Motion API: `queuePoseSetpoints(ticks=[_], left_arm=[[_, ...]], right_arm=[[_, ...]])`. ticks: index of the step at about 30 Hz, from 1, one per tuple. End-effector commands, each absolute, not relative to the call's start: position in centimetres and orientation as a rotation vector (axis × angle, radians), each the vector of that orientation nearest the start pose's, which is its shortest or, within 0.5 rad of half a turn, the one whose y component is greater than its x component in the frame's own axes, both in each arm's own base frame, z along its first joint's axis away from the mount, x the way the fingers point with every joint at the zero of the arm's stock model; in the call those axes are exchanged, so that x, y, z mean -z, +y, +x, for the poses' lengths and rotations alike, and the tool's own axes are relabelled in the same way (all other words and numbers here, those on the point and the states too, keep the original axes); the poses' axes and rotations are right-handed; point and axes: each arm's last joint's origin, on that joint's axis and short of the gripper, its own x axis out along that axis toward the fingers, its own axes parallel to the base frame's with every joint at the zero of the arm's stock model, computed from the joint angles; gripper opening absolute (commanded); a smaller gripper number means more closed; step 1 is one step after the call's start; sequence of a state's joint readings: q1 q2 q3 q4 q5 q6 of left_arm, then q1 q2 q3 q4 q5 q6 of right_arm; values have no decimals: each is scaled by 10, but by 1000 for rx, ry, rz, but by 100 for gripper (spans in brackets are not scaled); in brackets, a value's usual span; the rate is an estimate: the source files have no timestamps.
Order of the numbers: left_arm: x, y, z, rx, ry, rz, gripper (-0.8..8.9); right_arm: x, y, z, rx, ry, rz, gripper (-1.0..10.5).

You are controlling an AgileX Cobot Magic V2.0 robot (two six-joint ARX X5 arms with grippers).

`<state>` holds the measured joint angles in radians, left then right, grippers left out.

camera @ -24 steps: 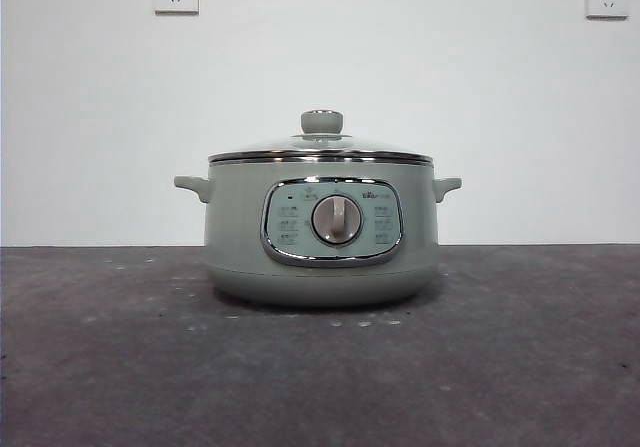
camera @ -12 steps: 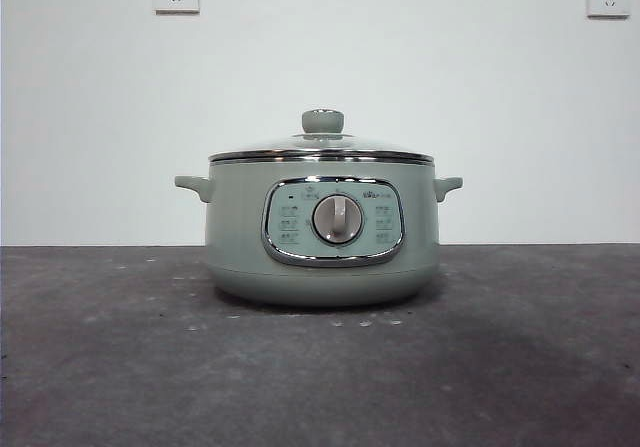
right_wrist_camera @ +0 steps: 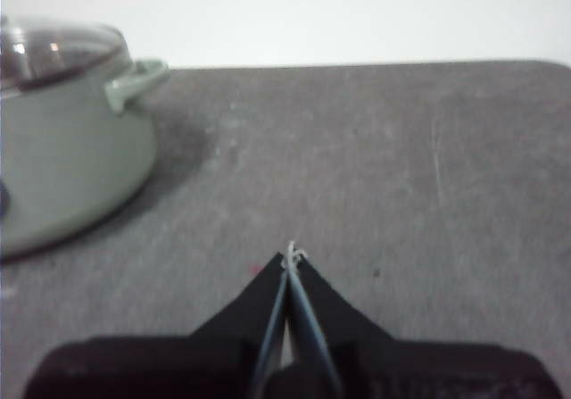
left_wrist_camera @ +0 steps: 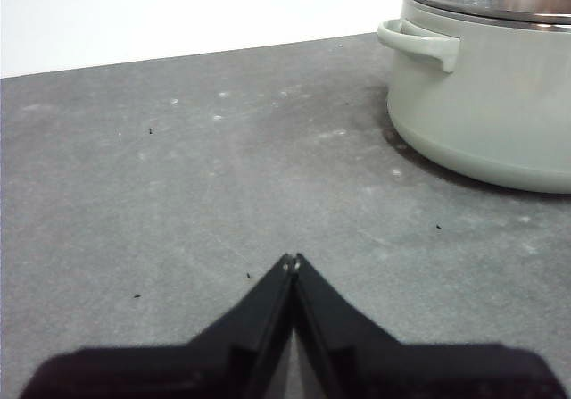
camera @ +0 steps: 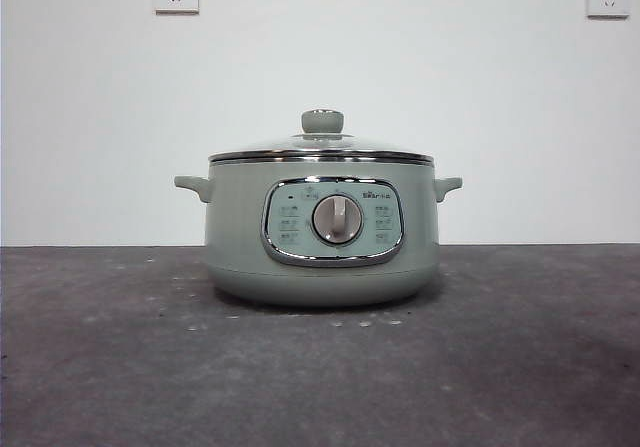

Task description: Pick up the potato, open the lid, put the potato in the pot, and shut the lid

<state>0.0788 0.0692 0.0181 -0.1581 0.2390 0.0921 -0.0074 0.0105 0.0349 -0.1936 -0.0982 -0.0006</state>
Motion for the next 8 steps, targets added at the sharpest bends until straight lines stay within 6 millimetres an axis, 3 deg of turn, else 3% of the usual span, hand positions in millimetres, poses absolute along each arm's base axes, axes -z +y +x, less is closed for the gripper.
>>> queuePoseSetpoints(ticks=[1, 8], left_arm=[[-146, 1, 99, 168, 205, 47, -3], [-146, 1, 99, 168, 209, 47, -3]], right_arm=[[-152, 2, 96, -93, 170, 8, 1], [-151, 2, 96, -89, 173, 8, 1]])
